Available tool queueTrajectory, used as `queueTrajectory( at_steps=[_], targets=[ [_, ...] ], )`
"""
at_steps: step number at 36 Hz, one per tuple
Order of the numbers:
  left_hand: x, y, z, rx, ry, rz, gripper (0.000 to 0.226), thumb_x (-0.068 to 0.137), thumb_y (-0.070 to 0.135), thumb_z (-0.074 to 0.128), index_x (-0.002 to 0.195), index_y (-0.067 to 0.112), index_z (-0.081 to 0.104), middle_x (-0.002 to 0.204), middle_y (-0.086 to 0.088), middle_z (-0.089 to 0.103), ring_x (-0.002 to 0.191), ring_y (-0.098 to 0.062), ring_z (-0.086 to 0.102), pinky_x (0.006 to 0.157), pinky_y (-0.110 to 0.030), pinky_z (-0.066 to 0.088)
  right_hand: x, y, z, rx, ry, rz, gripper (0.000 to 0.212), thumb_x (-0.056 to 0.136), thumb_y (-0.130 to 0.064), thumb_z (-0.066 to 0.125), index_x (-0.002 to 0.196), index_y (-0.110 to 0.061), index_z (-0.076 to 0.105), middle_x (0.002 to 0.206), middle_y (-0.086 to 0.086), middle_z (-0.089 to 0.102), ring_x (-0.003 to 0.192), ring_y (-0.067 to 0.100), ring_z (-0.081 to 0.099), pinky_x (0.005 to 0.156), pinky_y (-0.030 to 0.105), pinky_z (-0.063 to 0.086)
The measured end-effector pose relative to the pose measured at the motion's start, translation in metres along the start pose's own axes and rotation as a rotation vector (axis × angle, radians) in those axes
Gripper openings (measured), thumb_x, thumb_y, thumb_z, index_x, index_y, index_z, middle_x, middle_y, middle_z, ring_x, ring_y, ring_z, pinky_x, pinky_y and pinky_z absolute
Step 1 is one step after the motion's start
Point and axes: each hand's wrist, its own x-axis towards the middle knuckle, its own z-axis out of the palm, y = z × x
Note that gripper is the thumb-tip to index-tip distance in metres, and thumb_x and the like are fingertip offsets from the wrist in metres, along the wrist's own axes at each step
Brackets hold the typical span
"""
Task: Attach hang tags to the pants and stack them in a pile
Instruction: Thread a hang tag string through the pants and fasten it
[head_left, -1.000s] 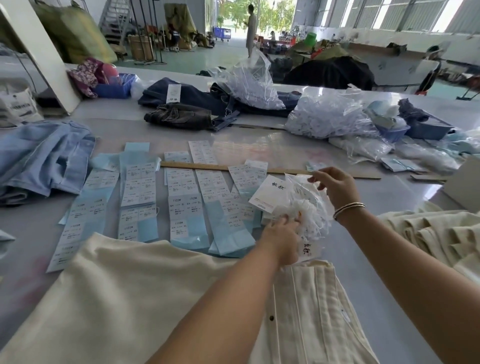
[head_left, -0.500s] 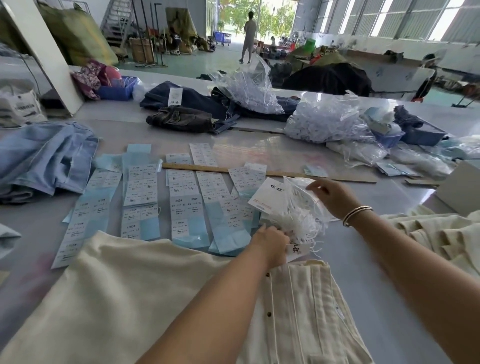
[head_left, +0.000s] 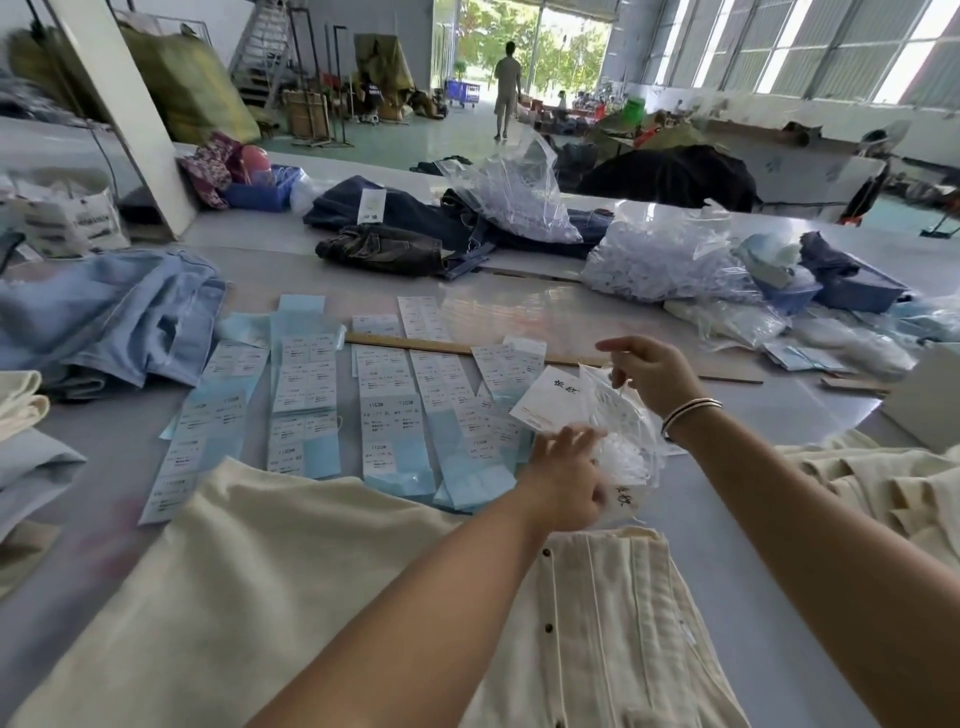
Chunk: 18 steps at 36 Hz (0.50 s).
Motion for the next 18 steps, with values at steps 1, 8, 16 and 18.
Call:
queueTrajectory(
  at_steps=[1,8,16,18],
  targets=[
    [0.005,0.002,0.001,-0.003,-0.077,-0.015,0.029,0.090,0.025,0.052,0.110,0.013,0.069,0.159,-0.002,0.016,0.145,-0.023,0.008,0.113,-0.047,0.008,0.000,-0.003,0.001,0.071,-0.001,0.009,0.025,0.094,0.003,0.046,0.112,0.003,0.064,0.060,0.006,0.053,0.059,0.022,0.047,0.067,0.032,0.045],
    [0.019,0.003,0.013,0.079,-0.422,-0.146,0.045,0.098,0.023,0.037,0.141,0.015,0.045,0.162,0.002,0.007,0.148,-0.023,0.007,0.115,-0.053,-0.004,0.001,-0.045,-0.014,0.659,0.054,-0.035,0.030,0.098,0.001,0.041,0.091,-0.014,0.066,0.048,-0.007,0.048,0.044,0.008,0.048,0.048,0.020,0.049],
    [-0.019,-0.004,-0.022,-0.600,-0.033,-0.167,0.031,0.094,0.018,0.057,0.123,0.006,0.062,0.130,-0.010,0.057,0.120,-0.026,0.050,0.105,-0.039,0.038,-0.016,-0.038,-0.003,0.552,-0.181,0.052,0.031,0.095,0.006,0.043,0.094,-0.014,0.067,0.057,0.000,0.055,0.049,0.010,0.049,0.051,0.019,0.045],
    [-0.049,-0.011,-0.035,-0.935,0.021,-0.238,0.018,0.093,0.017,0.058,0.101,0.005,0.067,0.095,-0.002,0.068,0.084,-0.019,0.064,0.078,-0.034,0.055,-0.026,-0.033,0.005,0.636,-0.244,0.103,0.030,0.094,0.006,0.043,0.096,-0.011,0.068,0.059,0.001,0.058,0.056,0.013,0.054,0.062,0.024,0.052]
  ],
)
